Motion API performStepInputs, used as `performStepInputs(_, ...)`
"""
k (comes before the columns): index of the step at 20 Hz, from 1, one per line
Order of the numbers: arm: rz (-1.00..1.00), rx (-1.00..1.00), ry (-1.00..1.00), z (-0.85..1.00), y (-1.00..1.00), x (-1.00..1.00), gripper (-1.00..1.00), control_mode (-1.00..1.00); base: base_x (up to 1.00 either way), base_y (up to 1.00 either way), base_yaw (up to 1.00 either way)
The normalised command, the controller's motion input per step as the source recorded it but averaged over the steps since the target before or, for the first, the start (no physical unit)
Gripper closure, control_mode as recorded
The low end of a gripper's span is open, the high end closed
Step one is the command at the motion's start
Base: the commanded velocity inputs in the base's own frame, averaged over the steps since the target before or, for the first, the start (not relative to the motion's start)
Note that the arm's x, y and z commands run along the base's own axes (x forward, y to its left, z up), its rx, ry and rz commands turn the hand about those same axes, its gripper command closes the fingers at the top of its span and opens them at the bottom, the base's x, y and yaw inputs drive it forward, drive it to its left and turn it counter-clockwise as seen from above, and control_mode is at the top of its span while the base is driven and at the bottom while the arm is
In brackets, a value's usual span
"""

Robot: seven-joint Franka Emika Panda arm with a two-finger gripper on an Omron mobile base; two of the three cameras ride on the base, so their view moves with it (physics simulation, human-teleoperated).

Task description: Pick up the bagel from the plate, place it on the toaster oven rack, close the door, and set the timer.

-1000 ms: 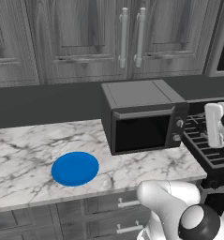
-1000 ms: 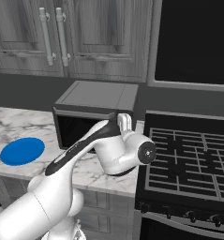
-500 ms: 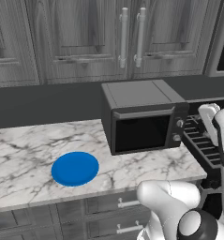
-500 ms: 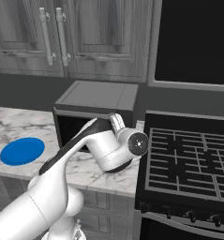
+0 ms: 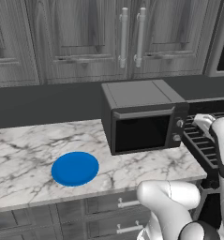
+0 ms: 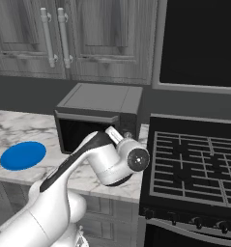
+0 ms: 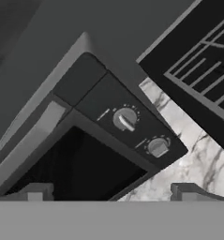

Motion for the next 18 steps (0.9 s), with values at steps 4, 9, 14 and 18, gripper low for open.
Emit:
performStepInputs(4, 0.22, -0.37, -0.14, -0.15, 0.00, 0.00, -1.00, -1.00, 0.00, 0.00, 0.00)
performStepInputs(9, 0.23, -0.44, -0.08, -0.04, 0.00, 0.00, -1.00, -1.00, 0.00, 0.00, 0.00)
performStepInputs(14, 0.22, -0.49, -0.08, -0.07, 0.00, 0.00, -1.00, -1.00, 0.00, 0.00, 0.00)
performStepInputs(18, 0.19, -0.51, -0.09, -0.19, 0.01, 0.00, -1.00, -1.00, 0.00, 0.00, 0.00)
